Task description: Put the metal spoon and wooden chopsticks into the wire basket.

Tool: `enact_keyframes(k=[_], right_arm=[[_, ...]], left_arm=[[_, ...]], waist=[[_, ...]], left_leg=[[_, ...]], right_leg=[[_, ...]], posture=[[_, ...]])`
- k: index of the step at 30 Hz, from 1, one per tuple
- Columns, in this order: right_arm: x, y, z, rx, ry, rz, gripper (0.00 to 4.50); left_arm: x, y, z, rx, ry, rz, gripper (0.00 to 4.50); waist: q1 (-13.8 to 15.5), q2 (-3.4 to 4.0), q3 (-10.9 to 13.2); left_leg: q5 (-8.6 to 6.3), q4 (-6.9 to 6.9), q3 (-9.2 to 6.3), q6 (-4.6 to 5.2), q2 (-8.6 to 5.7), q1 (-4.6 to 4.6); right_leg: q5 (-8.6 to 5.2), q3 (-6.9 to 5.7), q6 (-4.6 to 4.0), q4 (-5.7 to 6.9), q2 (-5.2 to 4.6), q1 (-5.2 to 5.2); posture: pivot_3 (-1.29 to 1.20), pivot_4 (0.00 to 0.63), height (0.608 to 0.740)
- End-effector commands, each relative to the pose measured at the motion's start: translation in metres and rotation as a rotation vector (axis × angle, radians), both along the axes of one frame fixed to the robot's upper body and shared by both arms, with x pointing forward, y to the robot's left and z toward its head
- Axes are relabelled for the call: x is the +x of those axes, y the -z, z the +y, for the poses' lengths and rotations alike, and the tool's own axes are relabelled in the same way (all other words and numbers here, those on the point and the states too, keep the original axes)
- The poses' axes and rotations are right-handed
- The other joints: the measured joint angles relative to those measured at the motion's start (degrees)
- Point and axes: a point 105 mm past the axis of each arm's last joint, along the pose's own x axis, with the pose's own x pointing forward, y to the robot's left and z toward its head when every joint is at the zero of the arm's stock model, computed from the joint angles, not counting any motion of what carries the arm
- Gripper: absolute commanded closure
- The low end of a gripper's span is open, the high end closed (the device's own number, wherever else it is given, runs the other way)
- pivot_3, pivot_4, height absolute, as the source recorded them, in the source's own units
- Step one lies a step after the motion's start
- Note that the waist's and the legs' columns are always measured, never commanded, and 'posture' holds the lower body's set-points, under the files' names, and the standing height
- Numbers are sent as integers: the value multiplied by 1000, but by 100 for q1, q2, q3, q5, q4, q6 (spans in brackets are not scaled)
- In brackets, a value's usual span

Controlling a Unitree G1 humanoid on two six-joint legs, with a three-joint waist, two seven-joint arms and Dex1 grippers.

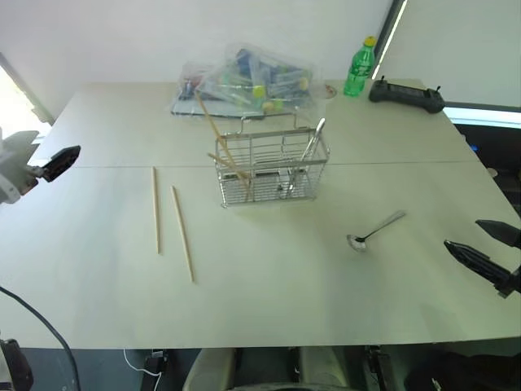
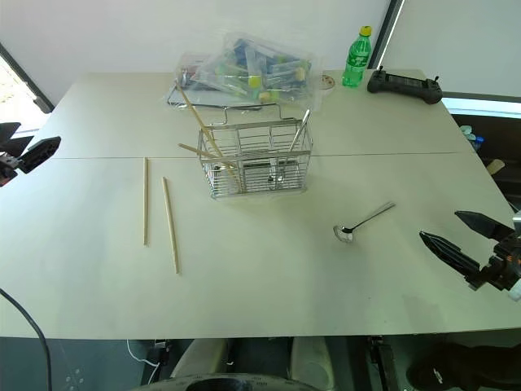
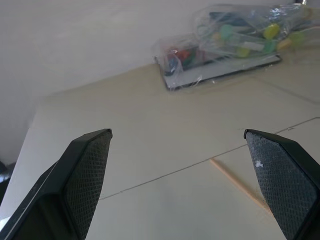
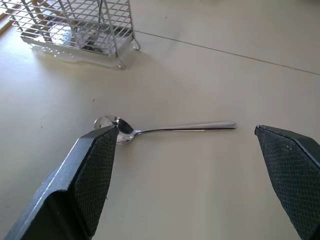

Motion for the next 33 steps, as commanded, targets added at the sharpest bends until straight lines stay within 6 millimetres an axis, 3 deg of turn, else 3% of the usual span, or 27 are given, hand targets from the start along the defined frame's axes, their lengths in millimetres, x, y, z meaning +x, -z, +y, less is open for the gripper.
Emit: enact_keyframes(k=[1,6,11,15,18,21,26,33], right_arm=[[7,-15,-3,-46,-12,-42,0],[17,-26,2,-104,-74,-54,0],[40,-39,20,-208,-228,-62,0],[53,-40,45,-291,-444,-33,0],[66,-28,70,-352,-641,19,0],[72,-16,79,-412,-759,74,0],[84,11,76,-534,-908,174,0],[110,30,70,-656,-972,211,0]], left_arm=[[-2,-17,-25,28,102,-40,30],[-7,-15,-68,24,266,12,30],[-20,-15,-130,89,553,71,30],[-37,-16,-176,113,796,122,30],[-55,-10,-208,173,1000,184,30],[-60,-9,-219,175,1085,219,30],[-69,-6,-228,186,1185,287,30],[-75,0,-229,238,1233,338,30]], waist=[[1,0,0],[4,2,0],[-12,4,2],[-22,4,3],[-63,8,5],[-121,8,7],[-153,9,10],[-176,15,14]], left_leg=[[0,0,2,0,0,0],[0,2,12,0,0,1],[1,17,22,1,0,1],[1,19,27,1,4,2],[1,22,30,1,3,3],[1,22,33,1,3,1],[0,18,33,3,1,-2],[2,20,36,0,1,7]], right_leg=[[1,1,0,0,-1,0],[11,1,12,1,0,1],[16,3,10,0,1,8],[18,2,4,0,4,7],[19,2,6,1,4,9],[25,2,17,0,4,8],[29,2,27,-1,4,1],[30,5,26,12,8,2]], posture=[[0,150,734],[0,150,734],[0,150,734],[0,150,734],[0,150,734],[0,150,734],[0,150,734],[0,150,734]])
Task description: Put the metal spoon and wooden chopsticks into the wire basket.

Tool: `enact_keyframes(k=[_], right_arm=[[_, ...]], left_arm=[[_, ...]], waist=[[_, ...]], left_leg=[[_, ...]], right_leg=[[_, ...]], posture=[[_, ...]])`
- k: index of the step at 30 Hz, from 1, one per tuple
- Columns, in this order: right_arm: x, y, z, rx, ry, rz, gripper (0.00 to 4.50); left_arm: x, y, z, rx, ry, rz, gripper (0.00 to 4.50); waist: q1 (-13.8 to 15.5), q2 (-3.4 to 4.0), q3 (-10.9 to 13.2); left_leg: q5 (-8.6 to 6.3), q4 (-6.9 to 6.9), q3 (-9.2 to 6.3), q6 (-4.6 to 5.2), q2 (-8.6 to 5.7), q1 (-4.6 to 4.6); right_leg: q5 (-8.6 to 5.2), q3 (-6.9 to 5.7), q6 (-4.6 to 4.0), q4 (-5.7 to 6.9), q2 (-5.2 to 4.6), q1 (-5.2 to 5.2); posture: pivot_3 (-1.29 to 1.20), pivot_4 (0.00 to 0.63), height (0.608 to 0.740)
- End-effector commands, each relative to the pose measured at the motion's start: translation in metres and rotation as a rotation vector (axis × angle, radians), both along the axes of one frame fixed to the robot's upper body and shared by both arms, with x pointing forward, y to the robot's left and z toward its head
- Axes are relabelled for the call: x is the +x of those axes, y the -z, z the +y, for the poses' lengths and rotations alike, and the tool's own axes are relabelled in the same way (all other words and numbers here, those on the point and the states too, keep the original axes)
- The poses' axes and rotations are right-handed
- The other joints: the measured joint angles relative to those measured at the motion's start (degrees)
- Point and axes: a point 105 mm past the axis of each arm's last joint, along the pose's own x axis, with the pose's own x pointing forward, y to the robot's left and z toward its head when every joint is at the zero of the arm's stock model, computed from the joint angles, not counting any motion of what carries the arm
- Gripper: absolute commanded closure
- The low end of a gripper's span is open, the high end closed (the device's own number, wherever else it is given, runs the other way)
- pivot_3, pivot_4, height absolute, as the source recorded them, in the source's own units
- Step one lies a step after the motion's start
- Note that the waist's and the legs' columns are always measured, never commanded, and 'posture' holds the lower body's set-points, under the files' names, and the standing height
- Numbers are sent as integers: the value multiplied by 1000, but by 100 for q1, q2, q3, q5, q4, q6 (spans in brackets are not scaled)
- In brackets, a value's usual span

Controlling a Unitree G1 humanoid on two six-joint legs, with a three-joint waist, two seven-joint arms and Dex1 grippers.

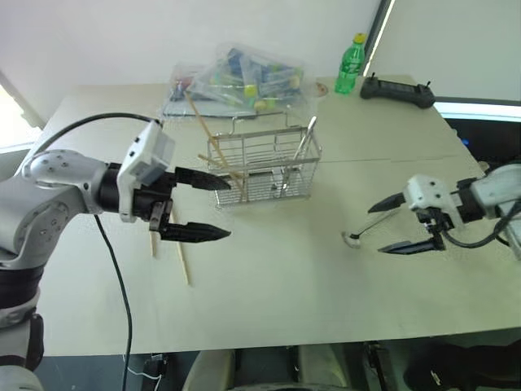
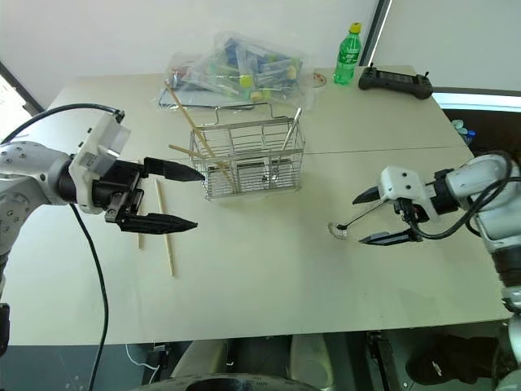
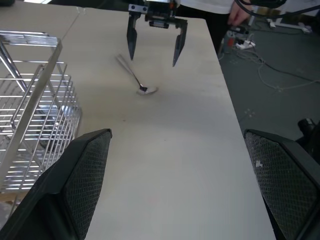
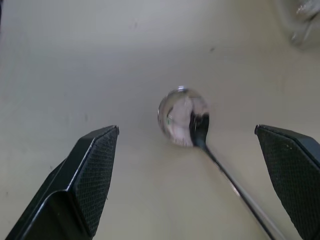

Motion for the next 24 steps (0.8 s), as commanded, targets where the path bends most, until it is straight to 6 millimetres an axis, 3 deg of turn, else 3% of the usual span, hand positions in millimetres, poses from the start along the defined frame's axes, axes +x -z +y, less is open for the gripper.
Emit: enact_keyframes(k=[1,9,22,24], right_arm=[[14,-3,1,-48,-42,-50,0],[41,13,3,-93,-35,-84,0],[47,25,0,-120,-47,-80,0],[48,25,2,-104,-42,-86,519]], left_arm=[[-4,-4,-2,30,33,-46,30],[-1,-3,-3,19,33,-77,30],[2,-9,-3,7,10,-109,30],[2,-10,-2,6,8,-109,0]], waist=[[4,4,2],[28,4,2],[-10,3,2],[-12,3,2]], left_leg=[[1,0,0,-2,0,1],[4,0,-5,-7,-3,1],[13,2,-6,-21,-8,10],[14,2,-6,-23,-8,12]], right_leg=[[0,1,-1,2,0,0],[2,3,-2,7,6,-2],[4,5,0,29,8,-2],[4,6,-1,36,9,-3]], posture=[[0,150,734],[0,150,734],[0,150,734],[0,150,734]])
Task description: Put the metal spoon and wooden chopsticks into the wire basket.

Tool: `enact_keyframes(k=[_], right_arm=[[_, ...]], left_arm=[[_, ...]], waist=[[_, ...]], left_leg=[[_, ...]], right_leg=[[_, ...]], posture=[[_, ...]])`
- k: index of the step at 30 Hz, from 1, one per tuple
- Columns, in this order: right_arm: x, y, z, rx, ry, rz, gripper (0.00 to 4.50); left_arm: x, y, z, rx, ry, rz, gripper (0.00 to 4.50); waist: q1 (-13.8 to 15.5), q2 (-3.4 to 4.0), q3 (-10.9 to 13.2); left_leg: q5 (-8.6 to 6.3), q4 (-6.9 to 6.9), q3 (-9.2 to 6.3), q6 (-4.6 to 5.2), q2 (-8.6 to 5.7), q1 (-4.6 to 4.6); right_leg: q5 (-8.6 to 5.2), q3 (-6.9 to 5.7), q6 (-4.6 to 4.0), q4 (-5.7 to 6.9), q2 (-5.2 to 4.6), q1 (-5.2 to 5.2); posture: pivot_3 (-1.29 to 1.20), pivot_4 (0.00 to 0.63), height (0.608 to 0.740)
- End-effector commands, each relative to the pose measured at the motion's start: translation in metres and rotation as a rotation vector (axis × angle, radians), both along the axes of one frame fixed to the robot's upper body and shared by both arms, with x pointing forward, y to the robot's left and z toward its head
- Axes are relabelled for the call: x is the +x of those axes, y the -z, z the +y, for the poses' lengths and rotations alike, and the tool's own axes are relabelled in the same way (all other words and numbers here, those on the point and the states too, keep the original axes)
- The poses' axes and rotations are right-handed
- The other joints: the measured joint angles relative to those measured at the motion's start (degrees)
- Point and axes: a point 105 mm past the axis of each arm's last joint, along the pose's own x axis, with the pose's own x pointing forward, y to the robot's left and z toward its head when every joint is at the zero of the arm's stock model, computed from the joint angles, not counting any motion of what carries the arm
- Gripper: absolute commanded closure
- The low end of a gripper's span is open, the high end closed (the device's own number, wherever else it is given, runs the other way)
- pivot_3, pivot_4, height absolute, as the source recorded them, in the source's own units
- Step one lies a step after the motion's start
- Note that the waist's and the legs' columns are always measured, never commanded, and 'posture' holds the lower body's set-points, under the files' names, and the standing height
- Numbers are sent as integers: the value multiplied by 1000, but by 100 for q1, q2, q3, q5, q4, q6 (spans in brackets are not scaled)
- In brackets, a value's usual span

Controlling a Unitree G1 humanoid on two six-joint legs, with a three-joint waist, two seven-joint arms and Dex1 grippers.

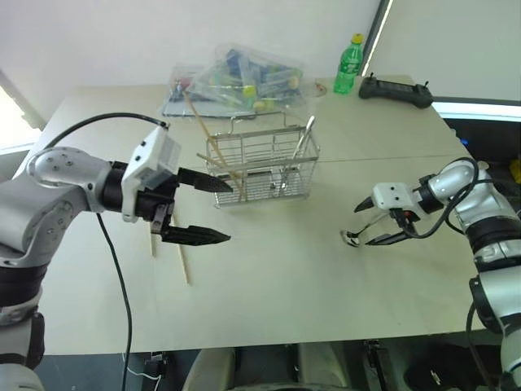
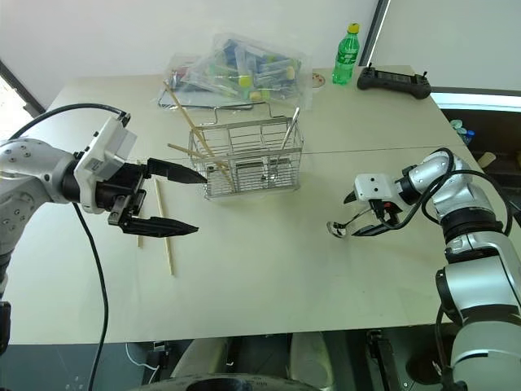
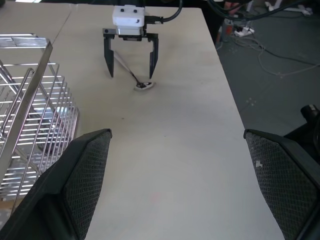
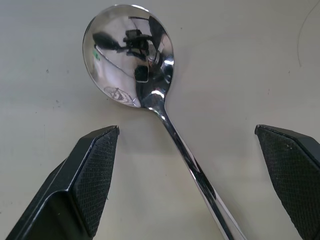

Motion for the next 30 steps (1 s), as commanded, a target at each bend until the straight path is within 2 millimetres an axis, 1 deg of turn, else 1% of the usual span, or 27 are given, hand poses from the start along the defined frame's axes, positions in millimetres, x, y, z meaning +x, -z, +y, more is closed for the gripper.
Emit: enact_keyframes(k=[1,3,6,8,9,14,19,22,25,26,29,30], right_arm=[[7,-13,4,26,-6,-53,839],[5,-11,4,26,-15,-41,1684],[3,-8,4,28,-18,-34,3216],[2,-7,5,32,-22,-32,4178],[2,-7,6,35,-22,-32,4431],[3,-9,7,53,-7,-38,4431],[3,-10,7,53,-2,-43,4431],[4,-11,7,51,2,-44,4431],[6,-13,7,46,10,-53,3632],[7,-13,7,45,12,-58,3235],[9,-11,5,17,13,-83,1672],[10,-10,5,15,22,-77,1256]], left_arm=[[-1,-10,0,-7,2,-51,0],[-2,-9,0,-3,5,-49,0],[1,-8,1,-6,-2,-51,0],[7,-9,1,-38,-27,-72,0],[10,-9,0,-59,-44,-83,0],[22,-9,-7,-150,-110,-126,0],[23,-6,-8,-160,-114,-124,0],[24,-10,-5,-156,-106,-123,0],[26,-16,-4,-163,-106,-126,0],[26,-16,-4,-163,-104,-125,0],[24,-17,-4,-157,-93,-126,0],[23,-17,-5,-157,-91,-127,0]], waist=[[-5,0,0],[-6,0,0],[2,0,0],[-1,0,0],[-2,-1,-1],[10,-2,-1],[5,-1,-1],[9,-1,-1],[12,-1,-1],[10,-1,-1],[9,-1,-1],[9,-1,-1]], left_leg=[[1,1,0,-2,0,1],[1,7,1,-2,0,3],[1,26,-1,-2,0,1],[1,40,-2,-2,0,0],[1,46,-2,-2,0,1],[1,70,-6,-1,3,9],[1,64,-7,-2,2,2],[1,63,-6,-2,1,-1],[1,66,-6,-2,0,-2],[1,67,-6,-2,0,-2],[1,67,-6,-1,1,0],[1,66,-6,-2,1,-1]], right_leg=[[0,1,0,7,0,-2],[-1,3,-1,19,0,-3],[-1,4,-1,36,2,-3],[-1,4,-2,39,4,1],[0,4,-3,40,4,5],[5,5,-13,42,6,22],[6,5,-11,42,6,11],[6,5,-11,42,8,7],[7,5,-11,42,8,9],[7,5,-11,42,8,9],[6,5,-11,42,7,11],[6,5,-11,42,8,9]], posture=[[0,150,734],[0,150,734],[0,150,734],[0,150,734],[0,150,734],[0,150,734],[0,150,734],[0,150,734],[0,150,734],[0,150,734],[0,150,734],[0,150,734]])
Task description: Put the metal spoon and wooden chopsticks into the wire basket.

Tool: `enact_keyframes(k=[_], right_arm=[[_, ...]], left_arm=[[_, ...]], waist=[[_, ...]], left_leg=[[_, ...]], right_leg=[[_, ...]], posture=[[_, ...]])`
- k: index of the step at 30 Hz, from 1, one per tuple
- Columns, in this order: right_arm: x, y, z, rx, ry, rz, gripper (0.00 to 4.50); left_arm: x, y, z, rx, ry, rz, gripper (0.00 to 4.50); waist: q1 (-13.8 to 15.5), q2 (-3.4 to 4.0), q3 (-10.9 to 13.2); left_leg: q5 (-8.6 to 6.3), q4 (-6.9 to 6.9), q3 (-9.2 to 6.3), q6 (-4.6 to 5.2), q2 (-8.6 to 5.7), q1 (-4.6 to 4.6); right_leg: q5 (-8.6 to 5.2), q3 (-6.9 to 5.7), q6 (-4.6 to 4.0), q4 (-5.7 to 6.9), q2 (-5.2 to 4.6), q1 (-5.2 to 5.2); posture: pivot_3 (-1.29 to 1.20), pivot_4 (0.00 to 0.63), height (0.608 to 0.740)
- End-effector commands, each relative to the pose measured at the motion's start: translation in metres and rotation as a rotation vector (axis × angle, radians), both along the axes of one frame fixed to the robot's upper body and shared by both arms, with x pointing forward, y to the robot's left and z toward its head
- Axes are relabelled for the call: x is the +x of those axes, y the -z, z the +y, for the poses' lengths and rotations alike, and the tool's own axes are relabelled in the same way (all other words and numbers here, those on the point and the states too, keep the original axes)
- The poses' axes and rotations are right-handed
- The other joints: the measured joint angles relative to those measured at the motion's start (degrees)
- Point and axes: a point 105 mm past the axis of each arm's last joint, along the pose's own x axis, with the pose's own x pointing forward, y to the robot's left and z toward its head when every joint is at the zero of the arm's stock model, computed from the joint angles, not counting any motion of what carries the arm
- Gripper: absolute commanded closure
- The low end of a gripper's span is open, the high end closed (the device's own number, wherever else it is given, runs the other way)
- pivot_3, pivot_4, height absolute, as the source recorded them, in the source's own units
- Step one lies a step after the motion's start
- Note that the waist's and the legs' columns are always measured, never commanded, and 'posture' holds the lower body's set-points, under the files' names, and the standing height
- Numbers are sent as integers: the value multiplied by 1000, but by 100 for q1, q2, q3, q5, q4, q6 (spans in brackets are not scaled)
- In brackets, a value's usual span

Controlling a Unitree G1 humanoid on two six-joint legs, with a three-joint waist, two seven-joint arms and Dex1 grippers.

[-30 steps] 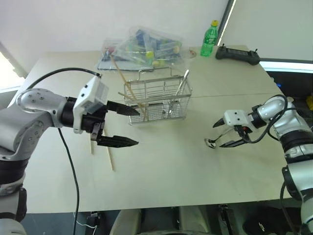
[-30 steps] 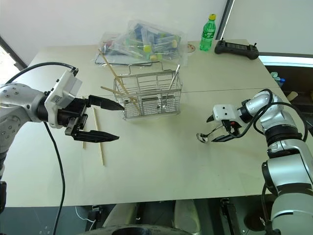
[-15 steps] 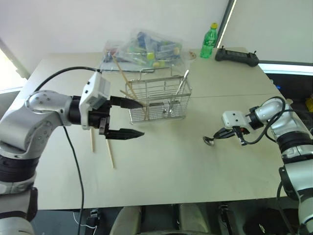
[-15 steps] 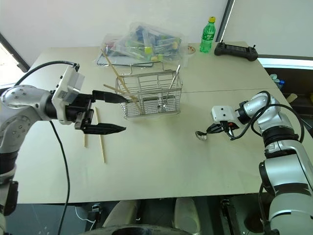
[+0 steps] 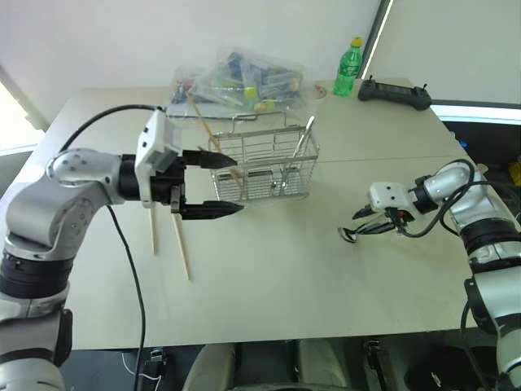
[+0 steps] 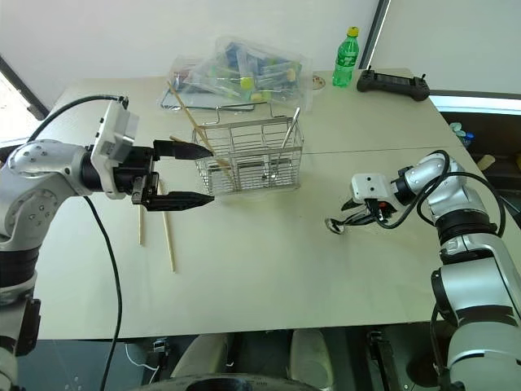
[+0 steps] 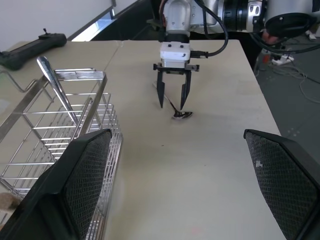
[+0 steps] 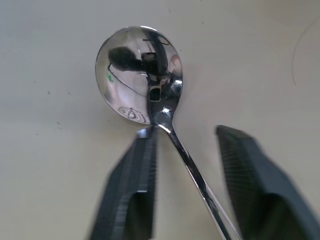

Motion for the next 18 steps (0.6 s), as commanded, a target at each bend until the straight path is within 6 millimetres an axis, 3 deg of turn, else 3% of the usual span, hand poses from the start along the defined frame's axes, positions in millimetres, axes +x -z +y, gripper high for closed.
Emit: enact_keyframes(k=[1,9,13,17,18], right_arm=[[6,-9,-2,-12,8,-49,1256],[11,-4,1,-16,25,-62,1256],[10,0,1,-15,22,-39,2457],[8,3,2,-11,18,-22,4479],[8,4,2,-11,19,-19,4479]], left_arm=[[-4,-13,1,-8,13,-43,0],[-9,-15,1,-5,23,-39,0],[-12,-14,1,5,32,-35,0],[-15,-16,0,6,35,-39,0],[-15,-17,0,5,35,-41,0]], waist=[[0,0,0],[-10,-1,-1],[-16,-2,-1],[-15,-1,-2],[-8,-4,-4]], left_leg=[[0,-1,0,0,0,0],[0,1,0,0,0,1],[0,2,1,0,0,4],[0,2,1,0,1,8],[0,2,1,0,1,9]], right_leg=[[0,0,0,0,0,0],[0,0,0,0,1,2],[1,0,-1,0,2,5],[1,1,-1,1,2,9],[1,1,-2,2,2,9]], posture=[[0,150,734],[0,150,734],[0,150,734],[0,150,734],[0,150,734]])
